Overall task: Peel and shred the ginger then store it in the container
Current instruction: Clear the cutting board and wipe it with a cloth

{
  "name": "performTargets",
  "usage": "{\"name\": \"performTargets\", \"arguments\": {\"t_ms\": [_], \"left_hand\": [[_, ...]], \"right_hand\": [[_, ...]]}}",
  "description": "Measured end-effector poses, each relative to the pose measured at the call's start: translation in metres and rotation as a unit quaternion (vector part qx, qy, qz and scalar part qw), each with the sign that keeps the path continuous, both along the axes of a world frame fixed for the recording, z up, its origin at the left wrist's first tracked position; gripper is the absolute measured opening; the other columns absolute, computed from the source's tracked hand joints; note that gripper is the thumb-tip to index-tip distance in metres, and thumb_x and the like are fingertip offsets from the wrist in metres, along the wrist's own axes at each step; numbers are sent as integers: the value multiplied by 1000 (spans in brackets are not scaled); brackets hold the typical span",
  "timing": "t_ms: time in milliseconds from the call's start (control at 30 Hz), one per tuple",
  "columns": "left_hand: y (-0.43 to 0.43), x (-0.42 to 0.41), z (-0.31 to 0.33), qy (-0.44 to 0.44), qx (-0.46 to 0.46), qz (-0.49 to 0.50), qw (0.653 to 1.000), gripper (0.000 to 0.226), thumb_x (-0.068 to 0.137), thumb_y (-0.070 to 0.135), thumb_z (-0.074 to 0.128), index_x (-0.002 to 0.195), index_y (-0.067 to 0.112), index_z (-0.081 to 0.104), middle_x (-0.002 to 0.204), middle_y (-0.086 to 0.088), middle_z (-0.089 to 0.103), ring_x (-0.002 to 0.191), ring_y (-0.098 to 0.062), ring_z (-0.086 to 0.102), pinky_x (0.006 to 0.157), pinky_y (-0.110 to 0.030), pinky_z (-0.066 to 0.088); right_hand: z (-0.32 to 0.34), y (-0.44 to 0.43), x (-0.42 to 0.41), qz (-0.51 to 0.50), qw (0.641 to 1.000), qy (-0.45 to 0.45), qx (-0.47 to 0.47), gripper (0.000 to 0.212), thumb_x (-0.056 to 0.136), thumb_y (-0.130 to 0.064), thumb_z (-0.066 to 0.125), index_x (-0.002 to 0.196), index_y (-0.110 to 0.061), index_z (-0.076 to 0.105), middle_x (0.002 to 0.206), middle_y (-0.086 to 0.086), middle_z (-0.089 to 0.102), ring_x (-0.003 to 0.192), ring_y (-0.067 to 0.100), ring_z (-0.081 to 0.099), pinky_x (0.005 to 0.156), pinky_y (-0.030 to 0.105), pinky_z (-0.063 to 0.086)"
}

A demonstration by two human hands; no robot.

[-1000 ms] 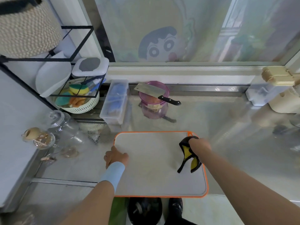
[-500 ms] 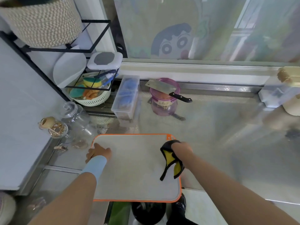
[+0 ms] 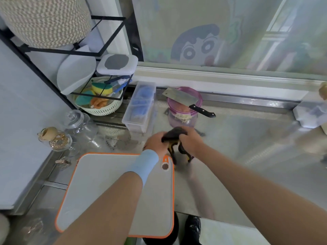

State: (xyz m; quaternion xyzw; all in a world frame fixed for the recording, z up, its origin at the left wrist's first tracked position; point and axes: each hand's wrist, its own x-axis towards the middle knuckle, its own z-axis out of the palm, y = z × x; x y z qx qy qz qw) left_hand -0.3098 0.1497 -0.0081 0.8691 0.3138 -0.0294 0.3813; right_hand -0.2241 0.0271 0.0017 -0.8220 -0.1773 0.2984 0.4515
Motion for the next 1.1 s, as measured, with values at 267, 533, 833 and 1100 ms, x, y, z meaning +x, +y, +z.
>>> {"name": "performTargets", "arguments": {"t_ms": [267,533,833,1100], "left_hand": [[57,-1,-23,133,254,-151,946,53,85,7,53,127,38,58,134,5,43,123,-20,38,101,-32,37],[41,45,-80,192,159,-211,945,63,103,30,38,154,31,2,162,3,-7,148,-17,-6,120,-39,10],[-38,87,-79,179,144,-299,926,72,93,41,52,153,39,11,160,13,-12,147,-9,-12,118,-35,17],[-69,-7,-59,39,139,-294,945,47,84,29,61,128,30,45,133,12,38,126,-16,39,101,-32,39]], "right_hand": [[-34,16,48,333,847,-307,-277,63,91,-33,53,152,-31,34,159,3,26,148,27,18,120,42,17],[-93,28,62,348,831,-283,-330,58,107,-44,22,157,-37,-6,165,-1,-18,152,21,-15,121,52,-4],[-101,-79,91,276,856,-237,-369,68,97,-65,28,149,-54,-15,160,-8,-31,149,21,-27,114,66,-10],[-88,-121,1,241,865,-169,-406,66,99,-49,30,145,-60,-16,159,-7,-34,146,31,-31,105,77,-8]]}}
